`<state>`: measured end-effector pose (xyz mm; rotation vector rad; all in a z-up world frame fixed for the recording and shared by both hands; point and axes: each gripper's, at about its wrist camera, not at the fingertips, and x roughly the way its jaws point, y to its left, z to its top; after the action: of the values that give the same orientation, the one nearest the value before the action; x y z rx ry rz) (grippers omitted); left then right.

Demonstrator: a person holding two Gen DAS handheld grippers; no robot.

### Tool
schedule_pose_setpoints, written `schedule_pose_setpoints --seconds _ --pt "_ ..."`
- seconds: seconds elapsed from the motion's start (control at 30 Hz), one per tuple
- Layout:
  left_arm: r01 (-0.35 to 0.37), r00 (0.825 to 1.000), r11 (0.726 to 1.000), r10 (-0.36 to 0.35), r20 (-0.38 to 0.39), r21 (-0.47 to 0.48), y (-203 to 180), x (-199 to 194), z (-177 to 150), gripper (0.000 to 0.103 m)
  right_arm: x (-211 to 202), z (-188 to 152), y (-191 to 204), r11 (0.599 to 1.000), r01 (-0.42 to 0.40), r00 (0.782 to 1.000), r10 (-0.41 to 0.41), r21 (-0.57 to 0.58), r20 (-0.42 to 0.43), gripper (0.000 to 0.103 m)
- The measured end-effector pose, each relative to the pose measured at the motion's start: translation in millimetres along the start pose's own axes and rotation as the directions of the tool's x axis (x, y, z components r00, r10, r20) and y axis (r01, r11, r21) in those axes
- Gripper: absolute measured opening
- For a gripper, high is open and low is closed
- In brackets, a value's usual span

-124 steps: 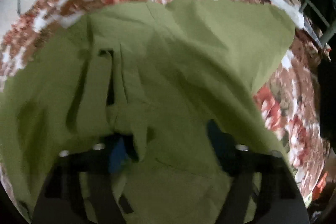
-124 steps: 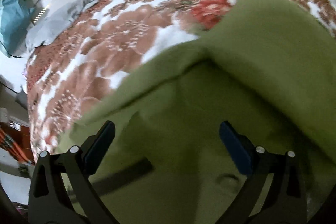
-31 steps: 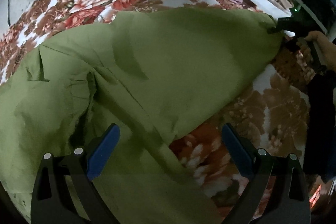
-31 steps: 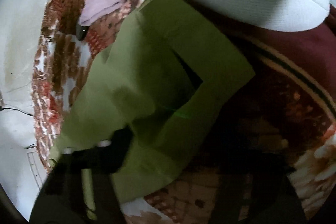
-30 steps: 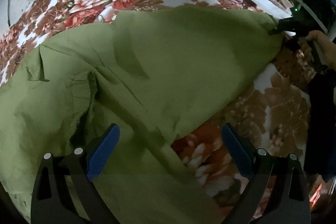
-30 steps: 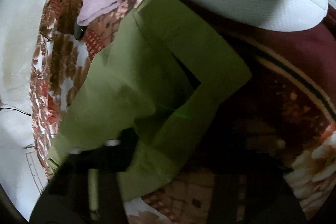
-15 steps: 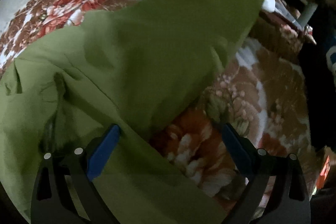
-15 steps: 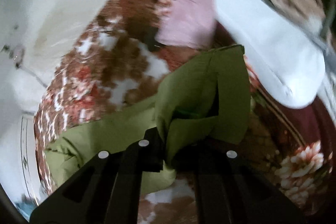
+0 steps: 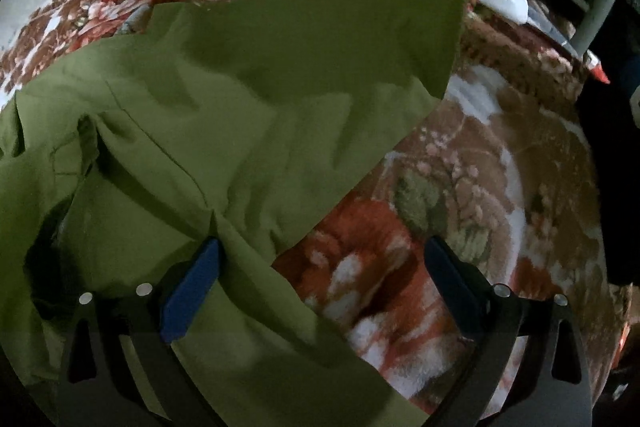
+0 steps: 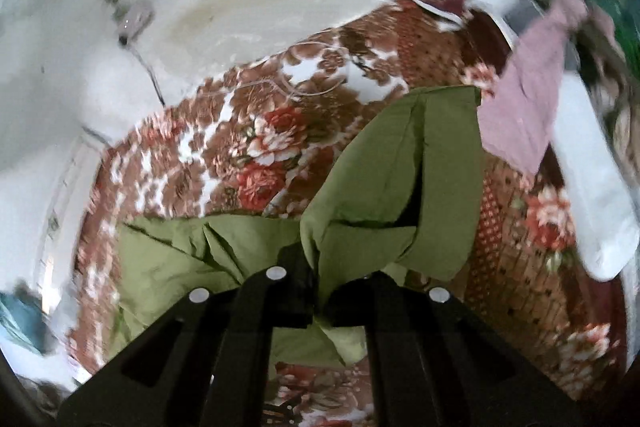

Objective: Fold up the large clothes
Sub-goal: 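Carry the held sleeve across the jacket body with the right gripper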

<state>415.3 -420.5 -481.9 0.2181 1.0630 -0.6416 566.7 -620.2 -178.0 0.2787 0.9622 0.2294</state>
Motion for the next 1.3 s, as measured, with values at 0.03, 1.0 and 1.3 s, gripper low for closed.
schedule_pose_setpoints --seconds 0.03,1.0,1.3 --pt "0.002 1.0 1.0 -0.002 0.005 0.0 0.2 -0.3 -1.1 0.098 2.4 2.5 12.7 1.0 -0.009 1.0 0.009 -0.012 -0.002 0.004" --pt "-0.064 0.996 0.998 0.065 0.059 -0.021 -6.9 4.9 -11.5 0.098 142.8 -46.2 385.8 0.897 -0.377 0.906 0.306 -0.231 -0.293 0.004" --pt "-0.034 0.994 0.999 0.037 0.099 -0.03 -1.0 2.5 -18.8 0.098 245.6 -117.1 466.8 0.897 -0.345 0.886 0.214 -0.277 -0.411 0.004"
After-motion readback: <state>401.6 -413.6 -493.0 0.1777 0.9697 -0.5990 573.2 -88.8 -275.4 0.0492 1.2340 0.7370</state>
